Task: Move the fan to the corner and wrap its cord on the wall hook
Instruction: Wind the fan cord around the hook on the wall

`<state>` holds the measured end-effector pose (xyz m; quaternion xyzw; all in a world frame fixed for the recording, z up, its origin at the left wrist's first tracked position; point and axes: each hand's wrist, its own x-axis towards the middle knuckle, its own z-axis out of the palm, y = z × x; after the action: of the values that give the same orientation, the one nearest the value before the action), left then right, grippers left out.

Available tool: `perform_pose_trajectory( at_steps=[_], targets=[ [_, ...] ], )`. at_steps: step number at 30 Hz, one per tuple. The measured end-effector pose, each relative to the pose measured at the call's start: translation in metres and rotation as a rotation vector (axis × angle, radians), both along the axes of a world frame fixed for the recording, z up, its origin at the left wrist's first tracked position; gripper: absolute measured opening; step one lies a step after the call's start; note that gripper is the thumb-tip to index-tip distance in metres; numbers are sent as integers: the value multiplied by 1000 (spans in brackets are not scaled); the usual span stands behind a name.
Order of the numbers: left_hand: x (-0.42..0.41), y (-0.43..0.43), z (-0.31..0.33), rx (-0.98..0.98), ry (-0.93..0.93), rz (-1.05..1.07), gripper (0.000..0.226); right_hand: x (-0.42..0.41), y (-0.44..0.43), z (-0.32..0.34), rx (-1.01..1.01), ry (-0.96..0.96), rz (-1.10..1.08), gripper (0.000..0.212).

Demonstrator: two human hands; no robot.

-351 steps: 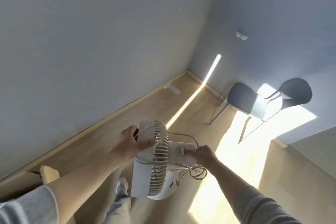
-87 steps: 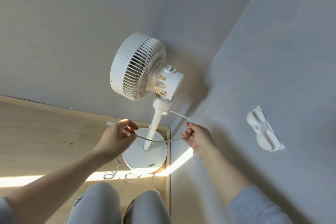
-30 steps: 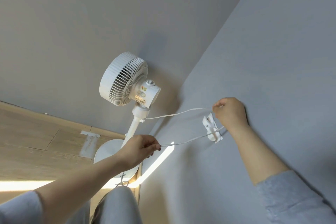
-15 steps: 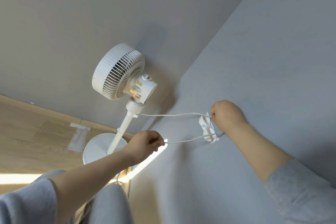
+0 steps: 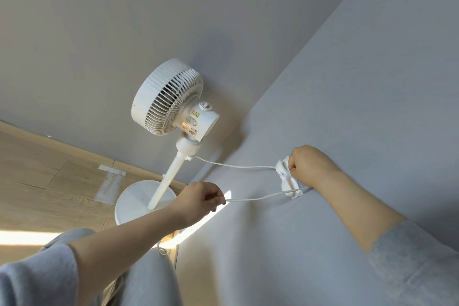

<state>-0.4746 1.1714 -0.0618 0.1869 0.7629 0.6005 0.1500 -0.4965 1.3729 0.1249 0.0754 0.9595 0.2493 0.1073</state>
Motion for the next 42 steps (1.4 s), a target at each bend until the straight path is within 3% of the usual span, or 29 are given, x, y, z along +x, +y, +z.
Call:
perform_pose_trajectory(
  at_steps=[7, 12, 16, 23, 29, 33, 36, 38, 40, 42],
  targets=[
    [7, -10, 0, -11, -12, 8, 17, 21, -5, 0, -61, 92, -18, 40],
    [15, -17, -1, -36, 6, 21, 13, 54, -6, -21, -183, 386, -55, 36],
    [20, -23, -2, -77, 24, 16, 12, 80, -6, -46, -248, 559, -51, 17],
    [31, -29, -1, -121, 46, 14, 11, 106, -8, -91, -489, 799, -272, 23],
    [36, -39, 3, -165, 89, 36, 14, 106, -7, -121, -831, 870, -463, 25],
    [41, -40, 3, -190, 101, 20, 17, 102, -19, -122, -1272, 998, -611, 26],
    [41, -39, 2, -202, 116, 18, 18, 93, -24, -120, -1988, 1134, -883, 28],
    [41, -39, 3, -210, 120, 32, 14, 91, -22, -121, -2358, 1158, -1012, 30],
    [39, -38, 5, -214, 128, 35, 12, 90, -18, -124, -2572, 1153, -1056, 31],
    [36, -38, 7, -225, 131, 41, 13, 87, -17, -130, -2646, 1156, -1069, 32]
  ],
)
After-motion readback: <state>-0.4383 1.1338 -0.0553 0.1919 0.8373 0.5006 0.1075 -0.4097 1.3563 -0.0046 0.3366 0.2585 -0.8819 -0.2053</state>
